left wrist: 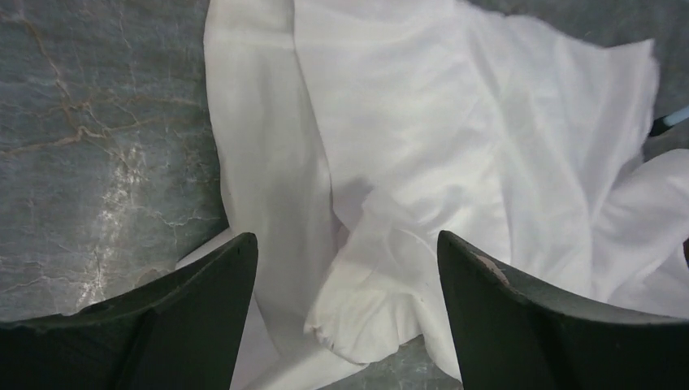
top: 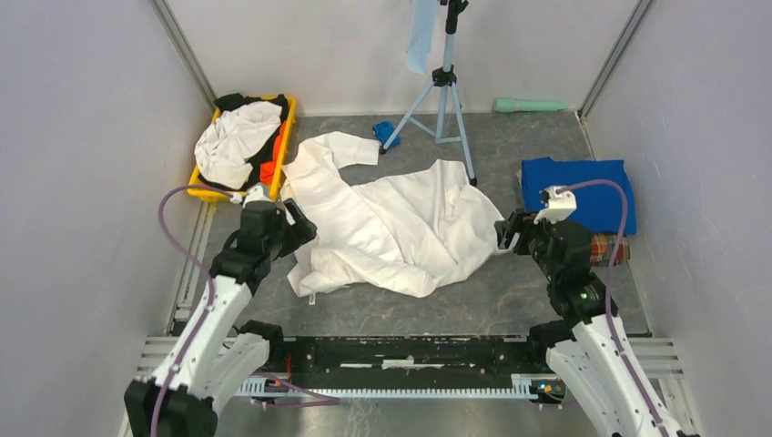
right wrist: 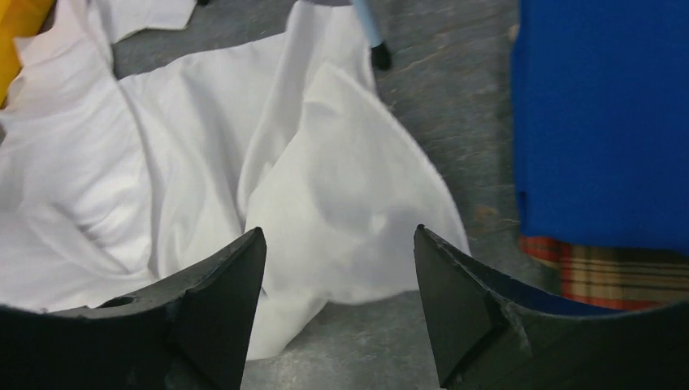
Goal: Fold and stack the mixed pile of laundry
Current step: Flatten out the shirt at the center of the board.
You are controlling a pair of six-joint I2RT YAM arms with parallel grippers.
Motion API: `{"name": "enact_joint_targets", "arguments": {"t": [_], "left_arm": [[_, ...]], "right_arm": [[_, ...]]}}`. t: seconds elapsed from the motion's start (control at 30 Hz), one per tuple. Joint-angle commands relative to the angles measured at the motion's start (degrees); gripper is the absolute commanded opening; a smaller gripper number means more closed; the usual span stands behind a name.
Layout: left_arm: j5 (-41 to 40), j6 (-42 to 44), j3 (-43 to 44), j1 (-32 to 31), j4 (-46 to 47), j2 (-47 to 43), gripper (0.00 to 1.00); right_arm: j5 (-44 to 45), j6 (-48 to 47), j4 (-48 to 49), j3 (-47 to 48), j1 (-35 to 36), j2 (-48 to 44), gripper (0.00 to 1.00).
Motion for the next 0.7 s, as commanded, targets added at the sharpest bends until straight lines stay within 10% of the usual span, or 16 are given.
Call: {"name": "enact_joint_targets", "arguments": {"t": [0.0, 0.67], "left_arm": [[2.1, 4.44, 5.94, 0.21, 3.82, 12.0, 0.89], [10.2, 8.78, 24.0, 8.99, 20.36, 57.12, 0.72]], "right_arm": [[14.74, 0.28, -7.25, 3.32, 0.14, -3.54, 0.75], [10.88, -0.57, -10.43, -0.43, 0.12, -13.54, 0.82]]}}
